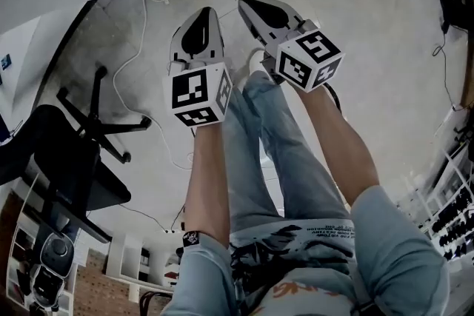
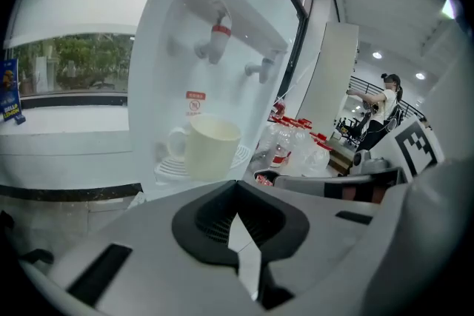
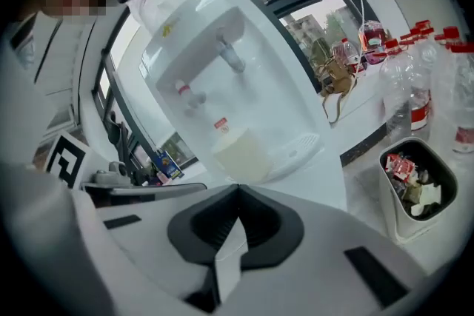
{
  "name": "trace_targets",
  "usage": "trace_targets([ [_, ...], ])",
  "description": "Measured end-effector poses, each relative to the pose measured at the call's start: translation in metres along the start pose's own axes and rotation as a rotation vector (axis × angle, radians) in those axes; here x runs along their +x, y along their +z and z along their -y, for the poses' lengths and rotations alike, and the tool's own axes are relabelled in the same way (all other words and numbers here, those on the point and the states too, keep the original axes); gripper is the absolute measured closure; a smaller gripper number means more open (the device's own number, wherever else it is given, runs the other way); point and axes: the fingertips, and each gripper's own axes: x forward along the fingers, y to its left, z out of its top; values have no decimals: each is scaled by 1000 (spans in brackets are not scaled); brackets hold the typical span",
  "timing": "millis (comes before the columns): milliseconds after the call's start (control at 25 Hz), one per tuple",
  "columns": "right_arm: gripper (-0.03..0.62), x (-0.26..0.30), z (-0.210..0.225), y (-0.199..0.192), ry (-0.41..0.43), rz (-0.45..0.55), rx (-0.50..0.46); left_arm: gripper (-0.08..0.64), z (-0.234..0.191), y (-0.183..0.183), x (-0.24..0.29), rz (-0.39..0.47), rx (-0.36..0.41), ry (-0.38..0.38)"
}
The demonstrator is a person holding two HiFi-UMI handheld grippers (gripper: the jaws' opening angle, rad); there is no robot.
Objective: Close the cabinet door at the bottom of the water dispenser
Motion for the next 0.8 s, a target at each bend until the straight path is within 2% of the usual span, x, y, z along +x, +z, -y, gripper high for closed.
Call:
trace_targets([
  [80, 565, -7, -17, 11, 22, 6, -3, 538, 3, 12, -11, 9, 3, 6],
  [280, 566, -25, -63, 41, 72, -39, -96, 538, 6, 56, -38, 63, 3, 26],
  [560, 566, -68, -94, 95, 40, -41, -134, 538, 27, 105, -86, 110, -35, 51],
  [800, 565, -101, -120, 148, 17, 6, -190, 538, 32, 139, -130, 125, -46, 126],
])
